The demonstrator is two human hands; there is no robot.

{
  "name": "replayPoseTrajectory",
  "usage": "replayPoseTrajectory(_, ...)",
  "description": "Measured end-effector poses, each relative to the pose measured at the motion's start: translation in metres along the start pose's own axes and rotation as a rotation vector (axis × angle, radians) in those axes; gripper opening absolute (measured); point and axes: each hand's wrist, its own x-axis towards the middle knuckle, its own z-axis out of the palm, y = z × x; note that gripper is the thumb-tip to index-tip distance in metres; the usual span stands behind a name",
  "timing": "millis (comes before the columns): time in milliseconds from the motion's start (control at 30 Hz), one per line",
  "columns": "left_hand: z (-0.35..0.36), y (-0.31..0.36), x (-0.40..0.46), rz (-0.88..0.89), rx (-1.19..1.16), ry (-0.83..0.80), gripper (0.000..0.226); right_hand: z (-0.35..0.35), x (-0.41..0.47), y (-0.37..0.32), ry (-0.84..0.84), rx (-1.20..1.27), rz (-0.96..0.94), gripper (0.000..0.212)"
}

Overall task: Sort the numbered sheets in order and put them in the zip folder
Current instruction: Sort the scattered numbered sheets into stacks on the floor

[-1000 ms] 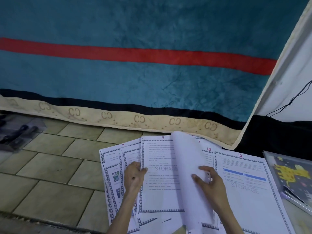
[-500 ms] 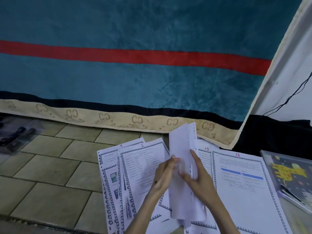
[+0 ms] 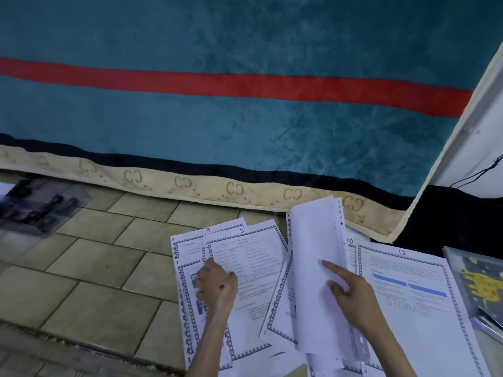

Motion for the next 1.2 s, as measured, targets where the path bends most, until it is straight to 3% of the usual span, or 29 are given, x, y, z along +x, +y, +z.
replayPoseTrajectory(100, 0.003, -0.002, 0.009, 0.015, -0.075, 0.064, 0.05, 0.003, 0.001, 0.002, -0.015, -0.022, 0.0, 0.041)
replayPoseTrajectory(200, 0.003, 0.003, 0.007, 0.17, -0.234, 0.084, 0.026, 0.007, 0.0, 0.0, -0.024, -0.038, -0.034, 0.043)
replayPoseTrajectory(300, 0.006, 0.018, -0.013, 0.31, -0.392, -0.051, 0.018, 0.011, 0.001, -0.006, -0.038, -0.061, -0.038, 0.044)
replayPoseTrajectory(467, 0.017, 0.036, -0.043, 0.43, -0.433, -0.246, 0.032, 0.018, 0.004, -0.02, -0.066, 0.043, 0.007, 0.034)
replayPoseTrajectory(700, 0.018, 0.038, -0.045, 0.175, -0.87, -0.438, 0.015, 0.036, 0.002, -0.05, -0.099, 0.078, -0.101, 0.078)
replayPoseTrajectory(767, 0.011, 0.027, -0.036, 0.205, -0.733, -0.36, 0.016, 0.04, 0.004, -0.048, -0.125, 0.006, -0.146, 0.073)
replayPoseTrajectory(867, 0.002, 0.0, -0.015, 0.213, -0.033, -0.049, 0.037, 0.047, 0.01, -0.041, -0.161, -0.052, -0.118, 0.055)
replayPoseTrajectory(933, -0.008, -0.008, -0.011, 0.093, 0.157, -0.006, 0.049, 0.05, 0.011, -0.039, -0.2, -0.076, -0.073, 0.049)
replayPoseTrajectory(1067, -0.012, -0.016, 0.005, -0.028, 0.083, 0.041, 0.053, 0.053, 0.01, -0.038, -0.237, -0.058, -0.029, 0.048)
replayPoseTrajectory(1133, -0.018, -0.009, 0.005, 0.097, -0.119, 0.023, 0.03, 0.053, 0.009, -0.038, -0.234, -0.062, -0.027, 0.046)
replayPoseTrajectory(1200, -0.023, 0.006, -0.006, 0.17, -0.287, -0.11, 0.034, 0.053, 0.007, -0.041, -0.242, -0.034, -0.029, 0.041)
